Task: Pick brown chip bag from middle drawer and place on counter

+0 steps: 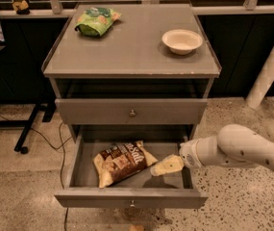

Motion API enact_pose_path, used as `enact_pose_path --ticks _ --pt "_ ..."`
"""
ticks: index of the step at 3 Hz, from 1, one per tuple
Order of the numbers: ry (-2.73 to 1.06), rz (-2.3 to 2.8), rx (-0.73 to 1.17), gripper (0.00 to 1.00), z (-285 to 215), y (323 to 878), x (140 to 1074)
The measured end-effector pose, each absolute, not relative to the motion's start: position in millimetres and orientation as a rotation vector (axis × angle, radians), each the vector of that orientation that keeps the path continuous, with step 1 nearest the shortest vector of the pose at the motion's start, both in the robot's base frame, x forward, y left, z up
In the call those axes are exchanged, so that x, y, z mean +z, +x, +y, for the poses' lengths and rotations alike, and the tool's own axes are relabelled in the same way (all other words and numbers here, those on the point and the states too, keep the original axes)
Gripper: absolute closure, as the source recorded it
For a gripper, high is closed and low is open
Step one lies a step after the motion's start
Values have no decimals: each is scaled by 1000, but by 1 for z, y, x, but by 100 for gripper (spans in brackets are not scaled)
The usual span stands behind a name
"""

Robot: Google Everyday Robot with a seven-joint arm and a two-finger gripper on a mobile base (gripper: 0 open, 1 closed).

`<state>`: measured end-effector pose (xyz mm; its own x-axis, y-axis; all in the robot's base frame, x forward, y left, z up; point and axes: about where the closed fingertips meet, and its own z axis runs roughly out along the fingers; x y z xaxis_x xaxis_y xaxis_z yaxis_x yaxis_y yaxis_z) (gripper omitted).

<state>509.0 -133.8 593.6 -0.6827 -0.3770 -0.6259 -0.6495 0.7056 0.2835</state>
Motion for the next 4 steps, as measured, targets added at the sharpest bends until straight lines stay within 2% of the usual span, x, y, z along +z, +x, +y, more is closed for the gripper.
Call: enact_pose_path --ticks 2,3,4 --pt "-779 2376 672 0 -135 545 540" --pt "-822 2397 715 0 -120 580 504" --pt "-811 2391 721 0 -118 577 504"
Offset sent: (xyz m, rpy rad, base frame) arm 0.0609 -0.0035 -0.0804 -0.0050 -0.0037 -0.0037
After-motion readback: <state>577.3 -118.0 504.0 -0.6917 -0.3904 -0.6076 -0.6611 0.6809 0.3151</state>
